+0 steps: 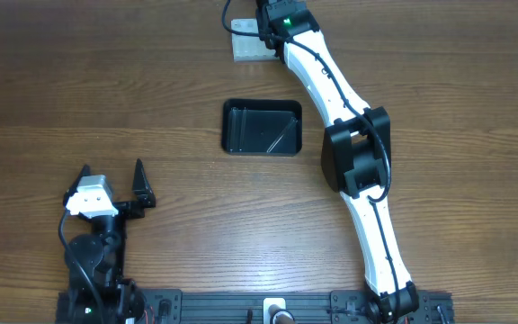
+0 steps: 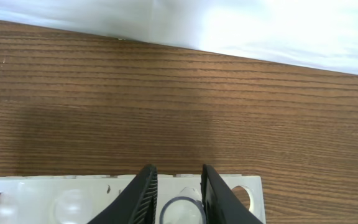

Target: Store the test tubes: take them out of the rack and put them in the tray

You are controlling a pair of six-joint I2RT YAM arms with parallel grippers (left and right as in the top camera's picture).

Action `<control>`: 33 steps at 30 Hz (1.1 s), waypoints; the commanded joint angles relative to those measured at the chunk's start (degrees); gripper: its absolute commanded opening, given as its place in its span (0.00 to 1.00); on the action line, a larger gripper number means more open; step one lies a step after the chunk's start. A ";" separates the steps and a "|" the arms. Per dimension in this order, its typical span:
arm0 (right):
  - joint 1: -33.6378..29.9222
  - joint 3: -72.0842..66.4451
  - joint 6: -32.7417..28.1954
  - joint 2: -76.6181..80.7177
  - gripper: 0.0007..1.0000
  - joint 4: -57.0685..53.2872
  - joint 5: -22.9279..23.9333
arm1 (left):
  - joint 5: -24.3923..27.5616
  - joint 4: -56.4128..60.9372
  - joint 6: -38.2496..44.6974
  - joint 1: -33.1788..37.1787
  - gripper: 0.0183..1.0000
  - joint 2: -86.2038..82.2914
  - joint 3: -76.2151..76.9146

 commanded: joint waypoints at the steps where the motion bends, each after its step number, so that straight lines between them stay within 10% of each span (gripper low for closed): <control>1: 0.00 1.77 0.15 -0.22 0.22 -0.61 0.57 | 0.31 0.02 1.05 0.35 1.00 -0.46 -0.24; 33: 0.52 7.61 7.17 -17.07 0.10 -14.19 0.55 | 0.31 0.00 1.03 0.35 1.00 -0.46 -0.24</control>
